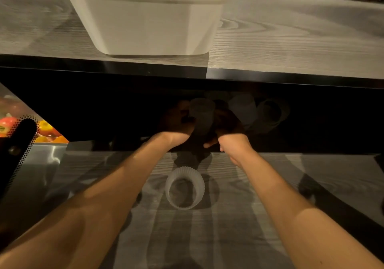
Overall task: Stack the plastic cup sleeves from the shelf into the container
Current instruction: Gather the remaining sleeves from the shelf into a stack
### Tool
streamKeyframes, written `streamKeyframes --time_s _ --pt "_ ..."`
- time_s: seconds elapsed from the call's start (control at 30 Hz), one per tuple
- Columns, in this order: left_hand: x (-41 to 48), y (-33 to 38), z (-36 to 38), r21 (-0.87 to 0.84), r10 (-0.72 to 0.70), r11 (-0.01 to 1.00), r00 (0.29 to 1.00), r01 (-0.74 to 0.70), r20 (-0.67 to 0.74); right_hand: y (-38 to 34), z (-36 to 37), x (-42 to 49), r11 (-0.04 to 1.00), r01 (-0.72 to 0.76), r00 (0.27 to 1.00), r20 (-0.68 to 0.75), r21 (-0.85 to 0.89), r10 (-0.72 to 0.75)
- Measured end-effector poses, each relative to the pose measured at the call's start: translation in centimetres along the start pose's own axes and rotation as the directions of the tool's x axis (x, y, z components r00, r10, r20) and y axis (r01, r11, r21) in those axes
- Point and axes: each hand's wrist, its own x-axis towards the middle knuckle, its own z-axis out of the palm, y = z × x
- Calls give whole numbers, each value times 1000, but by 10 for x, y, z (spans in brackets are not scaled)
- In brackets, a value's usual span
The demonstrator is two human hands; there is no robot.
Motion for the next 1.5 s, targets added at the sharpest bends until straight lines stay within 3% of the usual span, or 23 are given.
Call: streamKeyframes --time_s 0.1,0.43,0.63,0.77,0.87,0.93,1.0,1.23,1.5 --pt "0 -3 0 -25 -16 1000 1000 16 14 -2 2 -1 996 -17 998 51 -83 22" --pt "-13 5 -3 -6 -60 998 997 61 53 7 -2 -11 979 -189 980 80 73 183" --pt "-29 8 -10 -145 -132 981 991 128 -21 3 -4 -25 964 -96 995 -8 249 102" --pt "-58 17 -31 -206 -324 923 946 324 36 -3 -10 -49 988 10 997 -74 156 1" --pt "-81 21 -49 -222 -117 968 993 120 26 -3 -14 -80 971 165 982 -117 170 -147" --pt "-97 24 -60 -379 67 924 998 -57 12 0 -19 -102 942 257 966 -85 215 -244" --pt "-109 20 -68 -481 137 868 991 -120 2 4 -22 -121 942 275 961 -29 191 -274" --pt "-143 -6 -79 -365 155 924 984 -111 93 12 -13 -156 956 285 938 186 68 -293" --pt "-156 -15 -74 -302 139 948 983 -98 118 19 -7 -166 947 291 945 192 -137 -263"
